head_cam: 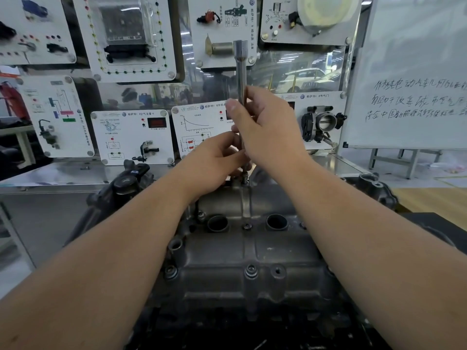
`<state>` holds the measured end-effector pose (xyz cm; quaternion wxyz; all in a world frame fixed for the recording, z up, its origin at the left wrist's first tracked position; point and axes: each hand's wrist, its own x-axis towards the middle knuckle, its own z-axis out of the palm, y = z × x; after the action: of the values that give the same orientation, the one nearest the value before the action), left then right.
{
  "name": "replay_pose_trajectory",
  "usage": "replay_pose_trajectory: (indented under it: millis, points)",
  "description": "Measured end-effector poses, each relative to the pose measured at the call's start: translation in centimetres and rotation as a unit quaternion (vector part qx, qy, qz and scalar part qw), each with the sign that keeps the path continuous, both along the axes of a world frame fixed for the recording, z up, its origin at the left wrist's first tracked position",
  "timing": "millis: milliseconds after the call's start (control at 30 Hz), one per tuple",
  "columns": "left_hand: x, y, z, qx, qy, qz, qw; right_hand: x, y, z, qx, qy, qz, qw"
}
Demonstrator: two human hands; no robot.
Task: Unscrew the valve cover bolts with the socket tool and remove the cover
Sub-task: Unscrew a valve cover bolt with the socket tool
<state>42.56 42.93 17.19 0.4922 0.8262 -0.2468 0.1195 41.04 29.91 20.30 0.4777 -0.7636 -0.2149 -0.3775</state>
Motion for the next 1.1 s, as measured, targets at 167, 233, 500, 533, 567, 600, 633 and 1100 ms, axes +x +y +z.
replay_pose_trajectory:
  millis: [167, 233, 500, 533, 567, 600, 633, 1100]
  points:
    - [-0.02, -0.07, -0.08, -0.008, 0.006, -0.013, 1.0, 0.31, -0.12, -0.07, 0.033, 0.002, 0.014, 0.999]
    - [-0.14, -0.2, -0.05, -0.012, 0.005, -0.021, 1.0, 0.43, -0.14, -0.01, 0.025, 0.002, 0.011, 1.0]
    - [-0.17, -0.13, 0.04, 0.015, -0.007, 0.006, 1.0, 0.11, -0.06, 0.06, 0.013, -0.009, -0.003, 1.0]
    - [-0.17, -0.13, 0.04, 0.015, -0.008, 0.007, 1.0, 0.22, -0.12, 0.08, 0.012, -0.009, -0.009, 1.0]
    - [-0.14, -0.13, 0.02, 0.016, -0.009, 0.005, 1.0, 0.35, -0.17, 0.09, 0.01, -0.009, -0.011, 1.0]
    - [-0.12, -0.13, -0.01, 0.015, -0.008, 0.001, 1.0, 0.47, -0.2, 0.07, 0.01, -0.008, -0.008, 1.0]
    - [-0.13, -0.14, -0.03, 0.01, -0.006, -0.007, 1.0, 0.53, -0.2, 0.07, 0.009, -0.008, -0.006, 1.0]
    - [-0.18, -0.14, 0.06, 0.014, -0.006, 0.008, 1.0, 0.22, -0.11, 0.12, -0.001, -0.006, 0.006, 1.0]
